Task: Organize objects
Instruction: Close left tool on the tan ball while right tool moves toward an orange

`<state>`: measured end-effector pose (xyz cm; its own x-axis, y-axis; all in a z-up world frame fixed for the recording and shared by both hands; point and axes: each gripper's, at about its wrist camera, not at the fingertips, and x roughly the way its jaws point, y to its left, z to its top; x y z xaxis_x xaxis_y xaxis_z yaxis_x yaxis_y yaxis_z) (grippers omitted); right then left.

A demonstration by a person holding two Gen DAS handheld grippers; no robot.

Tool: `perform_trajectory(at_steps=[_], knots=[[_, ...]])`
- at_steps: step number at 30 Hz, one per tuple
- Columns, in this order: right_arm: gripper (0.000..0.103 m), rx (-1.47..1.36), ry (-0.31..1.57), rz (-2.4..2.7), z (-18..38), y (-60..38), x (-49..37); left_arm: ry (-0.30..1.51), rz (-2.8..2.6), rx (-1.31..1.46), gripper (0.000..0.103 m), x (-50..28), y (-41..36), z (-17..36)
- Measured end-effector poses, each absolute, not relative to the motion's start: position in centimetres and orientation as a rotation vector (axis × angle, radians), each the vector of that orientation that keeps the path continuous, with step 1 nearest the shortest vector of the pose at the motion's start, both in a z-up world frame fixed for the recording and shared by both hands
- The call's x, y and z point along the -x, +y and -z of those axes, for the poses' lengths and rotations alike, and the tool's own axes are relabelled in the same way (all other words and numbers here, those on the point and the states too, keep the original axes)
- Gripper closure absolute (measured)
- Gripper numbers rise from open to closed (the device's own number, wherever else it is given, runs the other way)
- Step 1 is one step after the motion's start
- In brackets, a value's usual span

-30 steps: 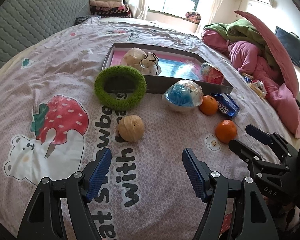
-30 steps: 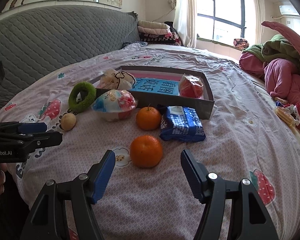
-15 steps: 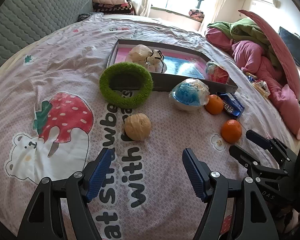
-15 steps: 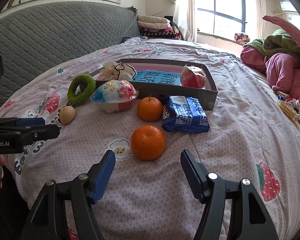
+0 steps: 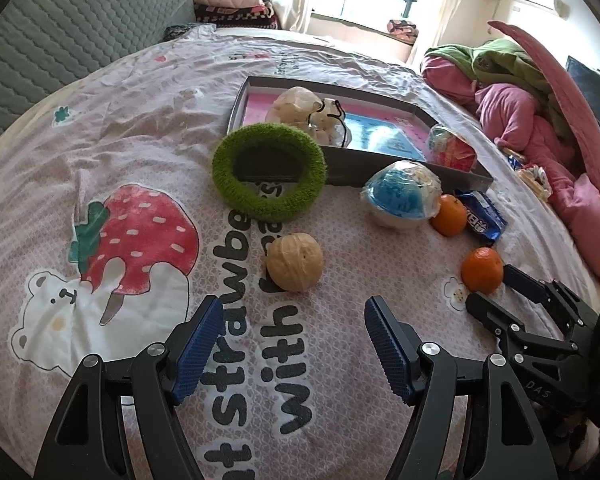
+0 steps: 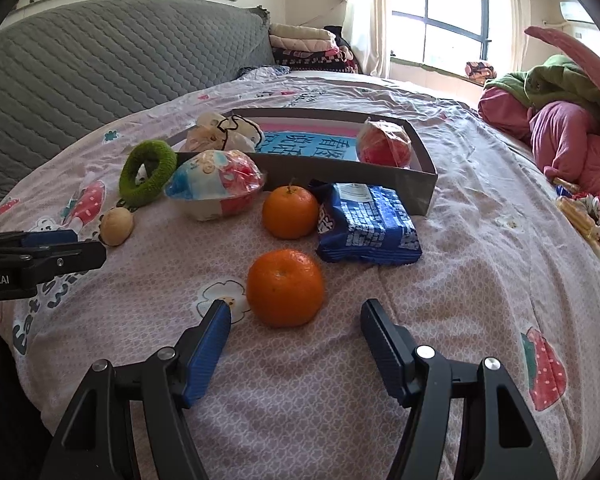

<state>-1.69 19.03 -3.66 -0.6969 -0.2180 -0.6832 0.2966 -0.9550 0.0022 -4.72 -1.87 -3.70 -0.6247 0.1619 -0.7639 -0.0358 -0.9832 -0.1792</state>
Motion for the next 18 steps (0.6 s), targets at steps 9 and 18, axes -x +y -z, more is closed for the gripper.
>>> perform_trajectory(at_steps=[9, 18], knots=[[0.036, -1.042, 0.169, 2.659, 3.9, 18.9, 2.0, -0.213, -2.748, 1.296, 0.028, 6.2, -1.6, 4.0], [0.036, -1.034, 0.169, 2.665, 3.9, 18.6, 2.5, -0.211, -2.771, 1.295, 0.028, 7.1, -1.7, 4.4]])
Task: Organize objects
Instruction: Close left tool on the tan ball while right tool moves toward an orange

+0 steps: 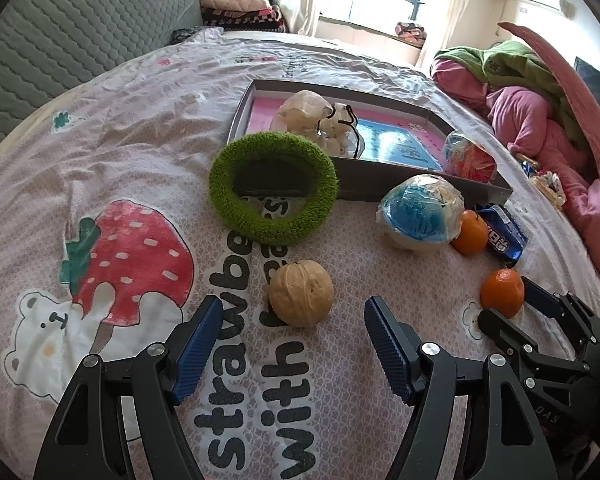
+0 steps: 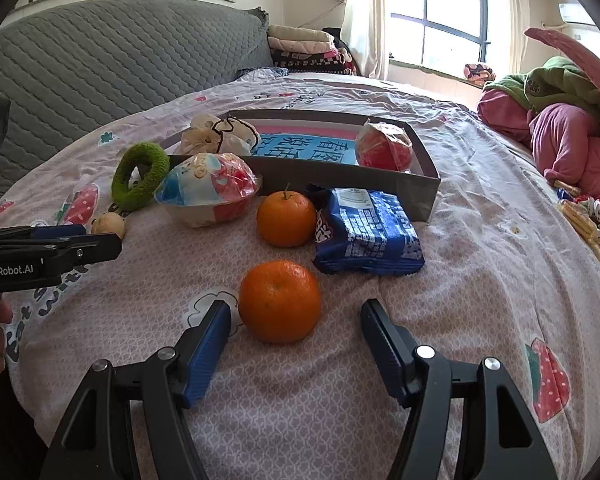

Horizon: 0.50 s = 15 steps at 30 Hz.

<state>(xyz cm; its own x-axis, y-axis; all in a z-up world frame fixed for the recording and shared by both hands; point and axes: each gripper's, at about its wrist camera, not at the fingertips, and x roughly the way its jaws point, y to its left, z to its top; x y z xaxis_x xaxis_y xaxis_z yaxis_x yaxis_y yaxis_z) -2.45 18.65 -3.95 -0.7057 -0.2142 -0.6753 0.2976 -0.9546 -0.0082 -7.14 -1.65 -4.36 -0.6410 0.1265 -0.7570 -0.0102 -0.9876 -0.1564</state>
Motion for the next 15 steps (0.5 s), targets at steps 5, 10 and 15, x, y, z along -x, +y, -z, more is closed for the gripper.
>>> perform_trajectory(at_steps=[5, 10, 15], knots=[[0.04, -1.026, 0.18, 2.671, 3.95, 18.43, 2.64, -0.217, -2.769, 1.284, 0.028, 7.29, -1.59, 4.34], [0.051, -1.015, 0.189, 2.675, 3.95, 18.32, 2.59, -0.206, -2.762, 1.277, 0.029, 7.24, -1.29, 4.29], [0.062, -1.001, 0.203, 2.655, 3.9, 18.04, 2.45, -0.209, -2.774, 1.279, 0.036, 7.36, -1.38, 4.39]])
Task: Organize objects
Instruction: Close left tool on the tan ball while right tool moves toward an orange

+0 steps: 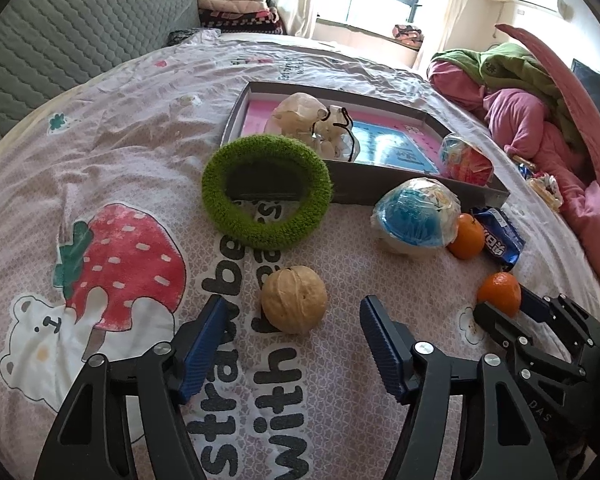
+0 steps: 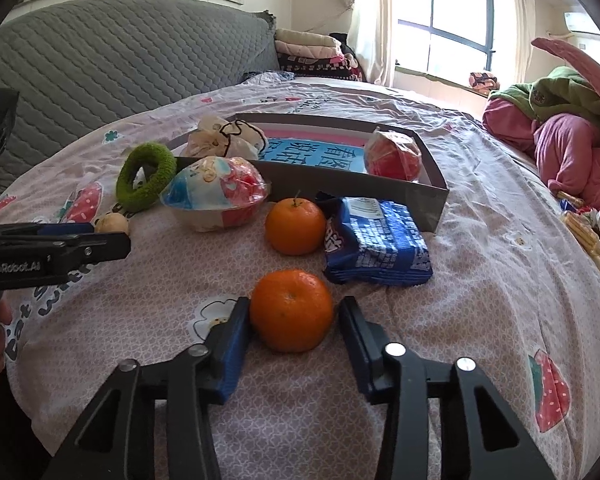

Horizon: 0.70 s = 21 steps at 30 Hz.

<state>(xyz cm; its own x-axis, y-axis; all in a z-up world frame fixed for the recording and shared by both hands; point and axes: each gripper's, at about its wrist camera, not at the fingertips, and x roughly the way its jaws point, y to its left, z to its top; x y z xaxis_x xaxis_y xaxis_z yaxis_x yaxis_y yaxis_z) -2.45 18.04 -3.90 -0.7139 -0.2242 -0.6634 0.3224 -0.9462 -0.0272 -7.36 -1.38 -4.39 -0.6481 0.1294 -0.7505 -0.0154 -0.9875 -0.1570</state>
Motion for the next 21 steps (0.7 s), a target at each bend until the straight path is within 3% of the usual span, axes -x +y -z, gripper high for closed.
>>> perform_trajectory(at_steps=[11, 17, 19, 21], knots=[[0.063, -0.997, 0.206, 2.653, 3.9, 17.9, 2.4, -0.223, -2.78, 1.287, 0.05, 7.8, -1.6, 4.6], [0.063, -0.997, 0.202, 2.646, 3.9, 17.9, 2.3, -0.179, -2.783, 1.277, 0.061, 8.0, -0.7, 4.6], [0.063, -0.994, 0.204, 2.64, 3.9, 17.9, 2.2, -0.16, -2.784, 1.274, 0.069, 8.0, -0.5, 4.7], [0.064, -0.988, 0.206, 2.634, 3.8, 17.7, 2.1, -0.122, -2.79, 1.265, 0.069, 7.9, -0.1, 4.7]])
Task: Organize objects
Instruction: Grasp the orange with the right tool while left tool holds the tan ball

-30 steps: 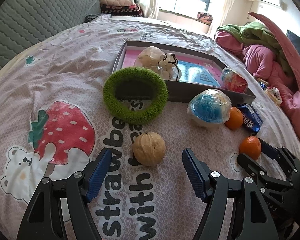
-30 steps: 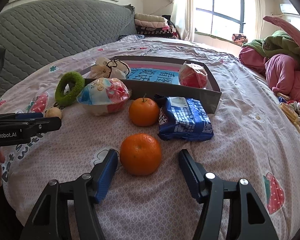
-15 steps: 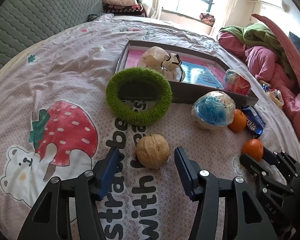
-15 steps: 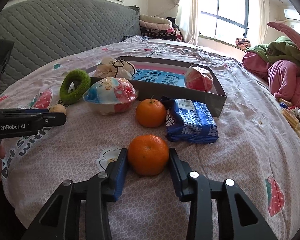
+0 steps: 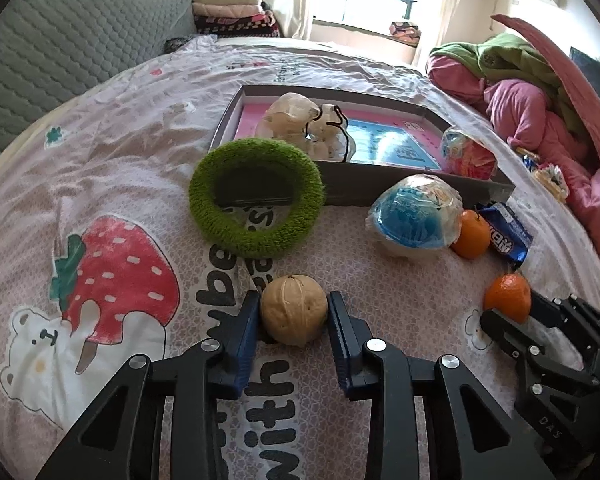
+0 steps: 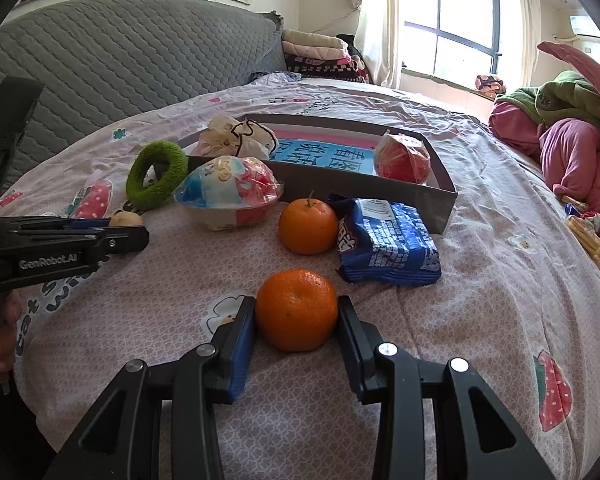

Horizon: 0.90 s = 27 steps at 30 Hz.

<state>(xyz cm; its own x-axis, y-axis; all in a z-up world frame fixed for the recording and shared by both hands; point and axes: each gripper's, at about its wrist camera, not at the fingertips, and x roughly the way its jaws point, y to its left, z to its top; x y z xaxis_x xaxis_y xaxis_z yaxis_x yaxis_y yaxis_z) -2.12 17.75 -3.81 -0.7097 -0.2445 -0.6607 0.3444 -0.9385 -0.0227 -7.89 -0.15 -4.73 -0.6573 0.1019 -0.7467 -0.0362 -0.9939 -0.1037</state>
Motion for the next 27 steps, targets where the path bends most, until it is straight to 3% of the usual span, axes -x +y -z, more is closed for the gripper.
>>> perform_trajectory(at_steps=[27], knots=[[0.064, -0.9, 0.188, 2.6, 2.5, 17.3, 0.9, -0.069, -2.771, 1.177, 0.069, 5.3, 0.9, 2.6]])
